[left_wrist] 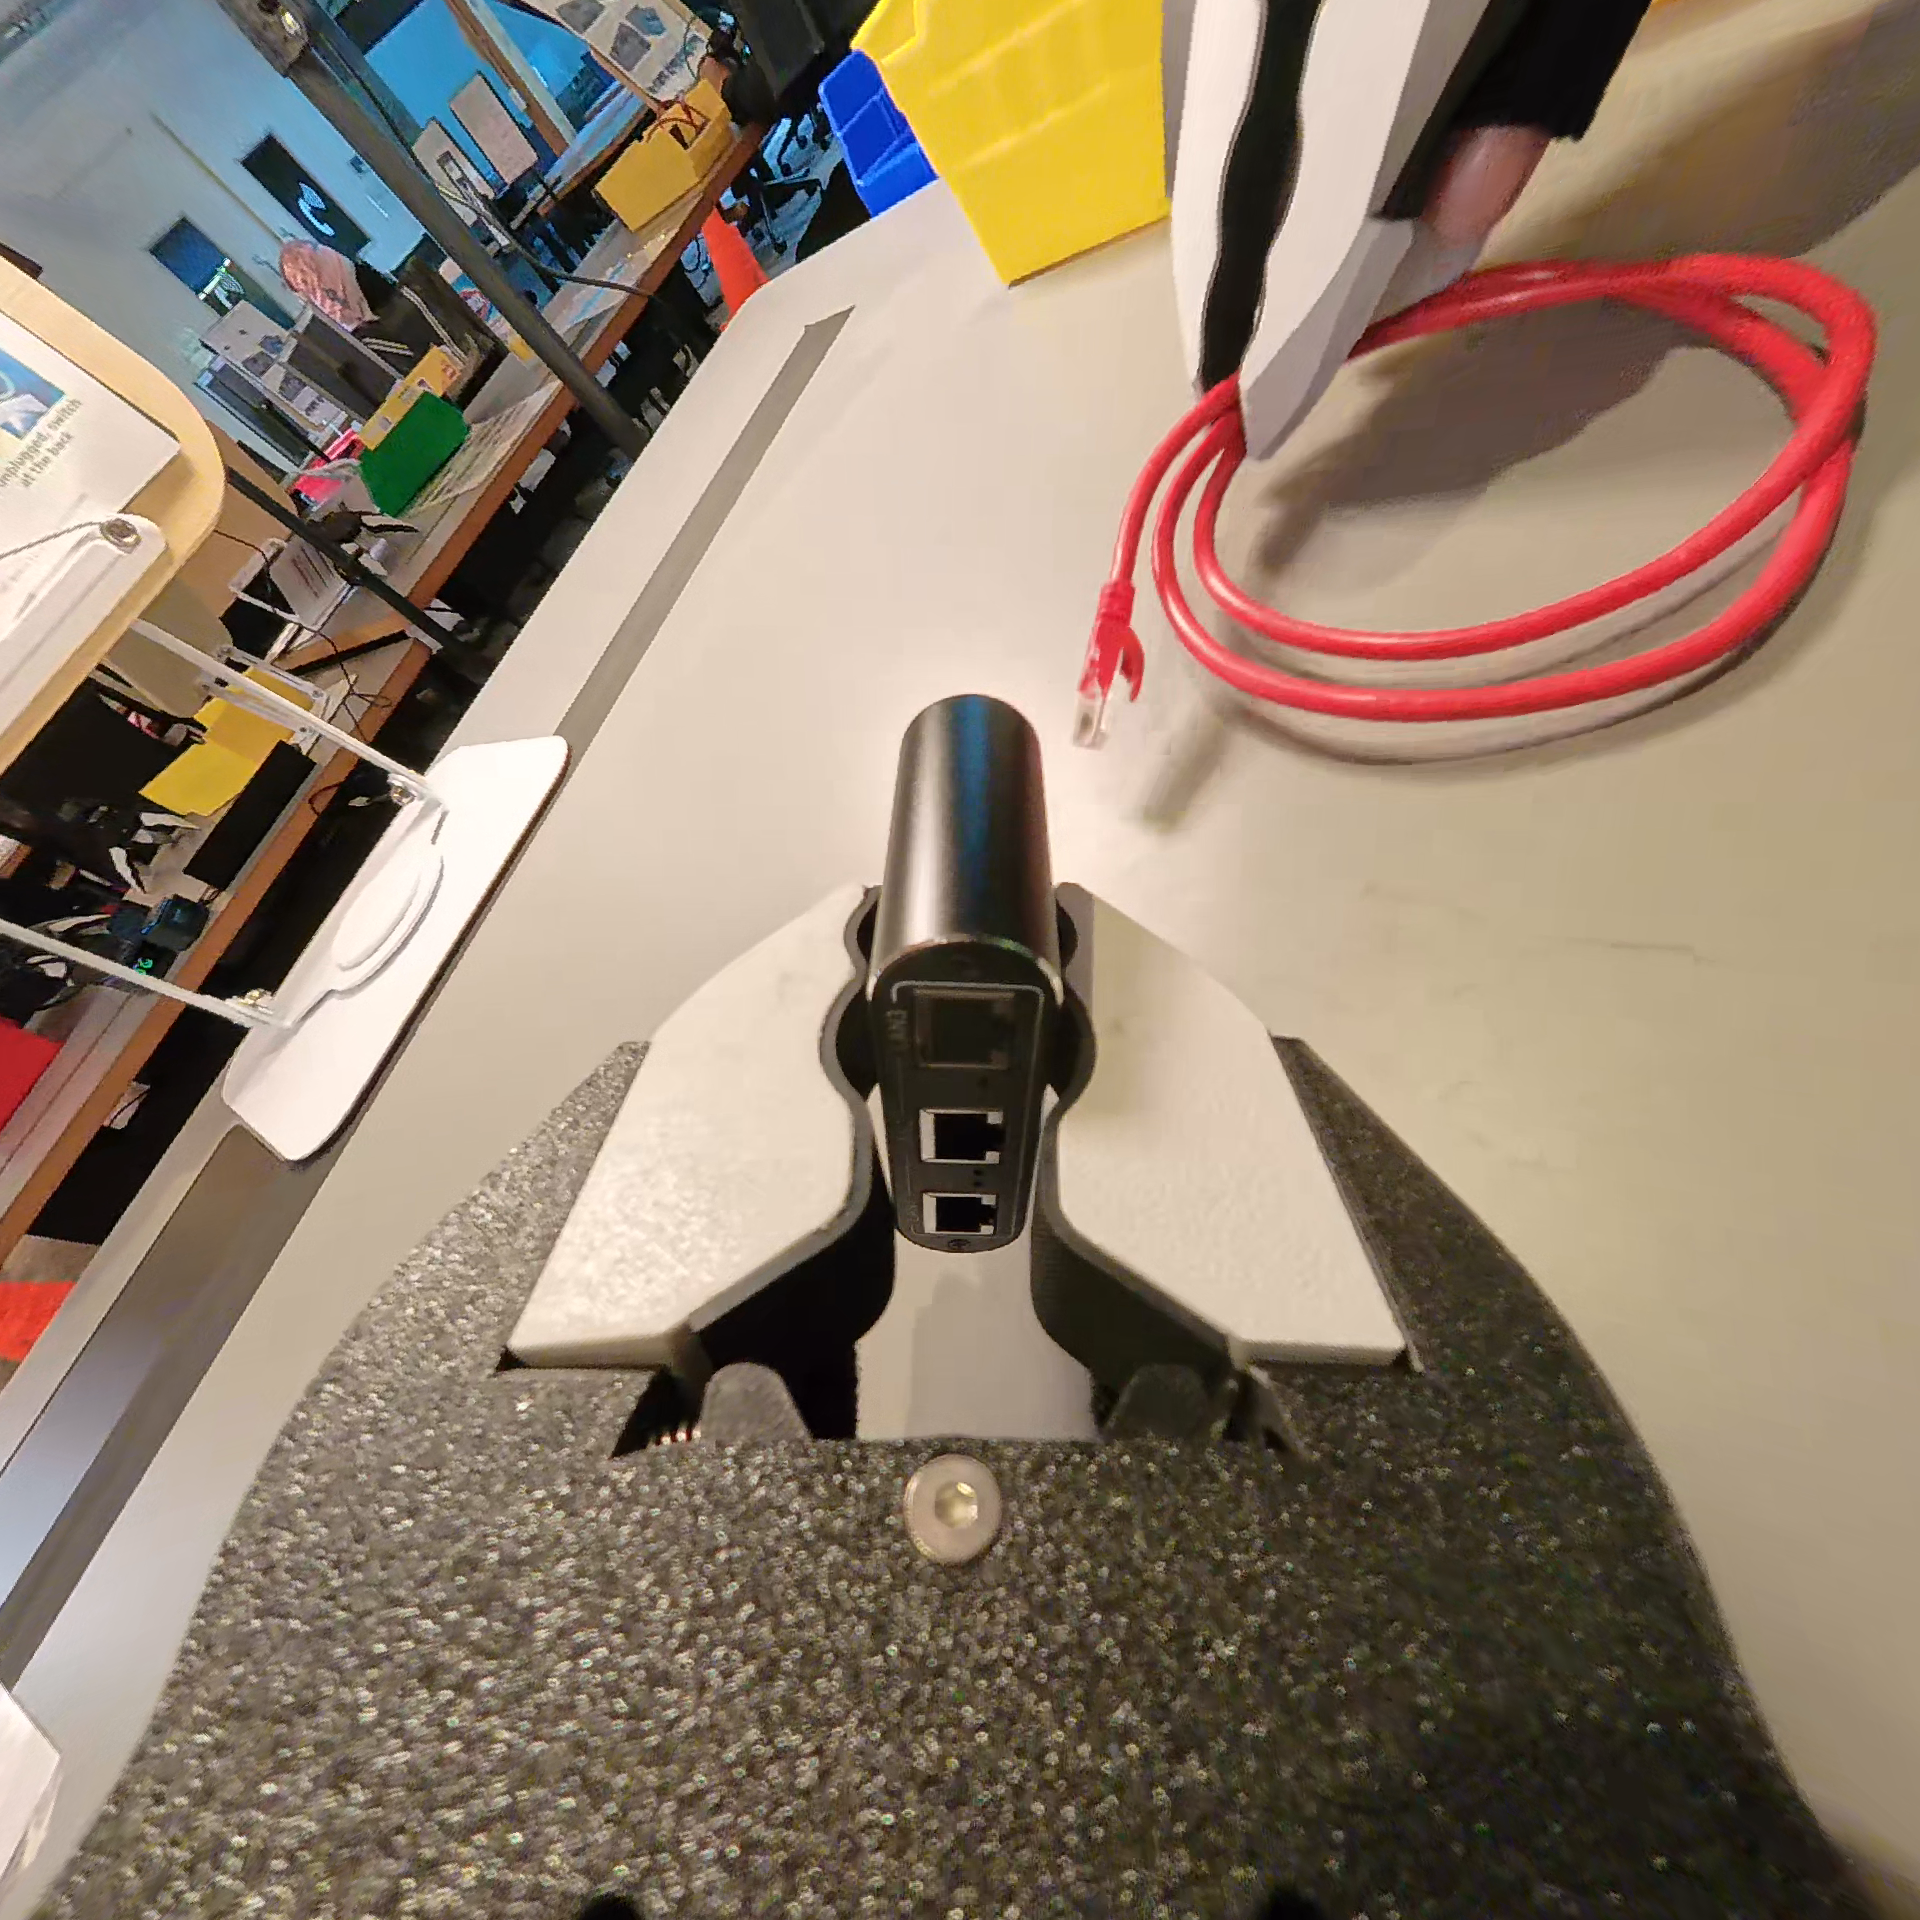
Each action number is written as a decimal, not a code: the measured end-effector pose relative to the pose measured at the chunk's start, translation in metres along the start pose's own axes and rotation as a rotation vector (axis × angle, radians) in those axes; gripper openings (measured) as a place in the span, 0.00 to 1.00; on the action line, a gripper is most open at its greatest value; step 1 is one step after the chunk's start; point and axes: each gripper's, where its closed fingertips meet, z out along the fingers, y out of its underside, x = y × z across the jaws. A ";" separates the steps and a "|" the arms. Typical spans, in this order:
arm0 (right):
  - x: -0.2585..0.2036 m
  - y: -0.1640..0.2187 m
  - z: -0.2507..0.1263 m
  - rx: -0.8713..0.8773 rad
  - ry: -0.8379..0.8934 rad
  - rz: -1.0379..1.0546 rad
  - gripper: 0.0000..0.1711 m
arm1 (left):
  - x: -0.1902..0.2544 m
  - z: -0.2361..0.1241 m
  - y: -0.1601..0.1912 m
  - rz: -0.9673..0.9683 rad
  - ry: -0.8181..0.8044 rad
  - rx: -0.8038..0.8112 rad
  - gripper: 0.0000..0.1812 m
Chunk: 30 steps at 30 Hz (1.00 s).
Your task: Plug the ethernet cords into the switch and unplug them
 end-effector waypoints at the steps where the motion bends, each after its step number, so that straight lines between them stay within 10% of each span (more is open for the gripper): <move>1: -0.001 -0.002 -0.006 0.018 0.016 -0.005 0.05 | -0.001 -0.001 0.000 0.000 -0.002 0.001 0.15; 16: 0.110 0.014 -0.292 0.293 0.625 -0.055 0.05 | 0.008 -0.005 0.003 0.016 0.025 0.000 0.15; 25: 0.156 0.163 -0.207 -0.024 0.445 -0.006 0.06 | 0.005 -0.006 0.002 0.009 0.009 0.013 0.15; 30: 0.161 0.157 -0.221 -0.066 0.533 -0.010 0.13 | 0.006 -0.008 -0.004 -0.119 0.057 0.053 0.15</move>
